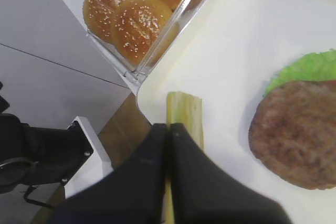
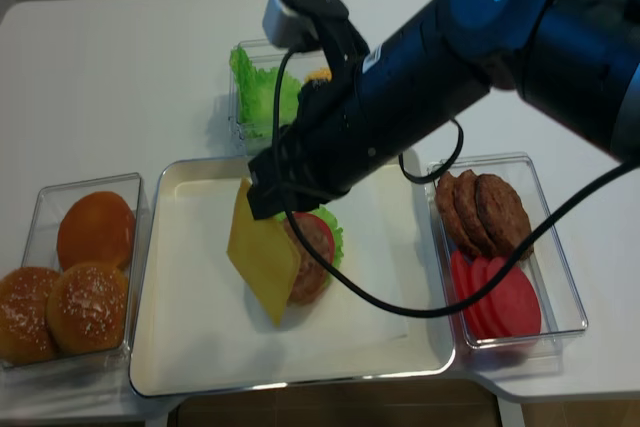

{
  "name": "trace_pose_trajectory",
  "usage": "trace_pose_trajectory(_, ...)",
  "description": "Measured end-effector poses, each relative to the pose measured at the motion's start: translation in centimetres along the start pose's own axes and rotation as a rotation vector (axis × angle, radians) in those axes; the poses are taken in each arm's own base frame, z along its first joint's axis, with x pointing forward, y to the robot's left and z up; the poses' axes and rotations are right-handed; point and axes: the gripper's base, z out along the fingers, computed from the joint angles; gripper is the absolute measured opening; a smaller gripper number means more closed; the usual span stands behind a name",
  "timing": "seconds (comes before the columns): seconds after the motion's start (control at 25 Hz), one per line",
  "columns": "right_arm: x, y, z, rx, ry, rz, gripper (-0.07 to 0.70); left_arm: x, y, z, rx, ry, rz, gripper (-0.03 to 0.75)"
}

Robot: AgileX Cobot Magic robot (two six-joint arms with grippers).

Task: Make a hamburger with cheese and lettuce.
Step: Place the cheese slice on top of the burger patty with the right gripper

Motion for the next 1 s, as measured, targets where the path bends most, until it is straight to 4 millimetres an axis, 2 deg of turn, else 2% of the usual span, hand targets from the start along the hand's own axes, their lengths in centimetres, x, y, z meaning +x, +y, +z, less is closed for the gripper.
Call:
trace_pose_trajectory(0.2,0.4,-0.8,0.8,0.011,0.018,0.004,0.003,0.0,0.0,0.0,0.0,0.0,0.0,0.288)
trace_pose_trajectory(0.56,0.6,-2.9,3.4,0.033,0.06,0.034,0.003,0.0,0.0,0.0,0.0,0.0,0.0,0.288)
trace_pose_trajectory(1.0,0.0,-3.9,3.7,0.116,-0.003,-0.017,0.003,0.0,0.0,0.0,0.0,0.0,0.0,0.288)
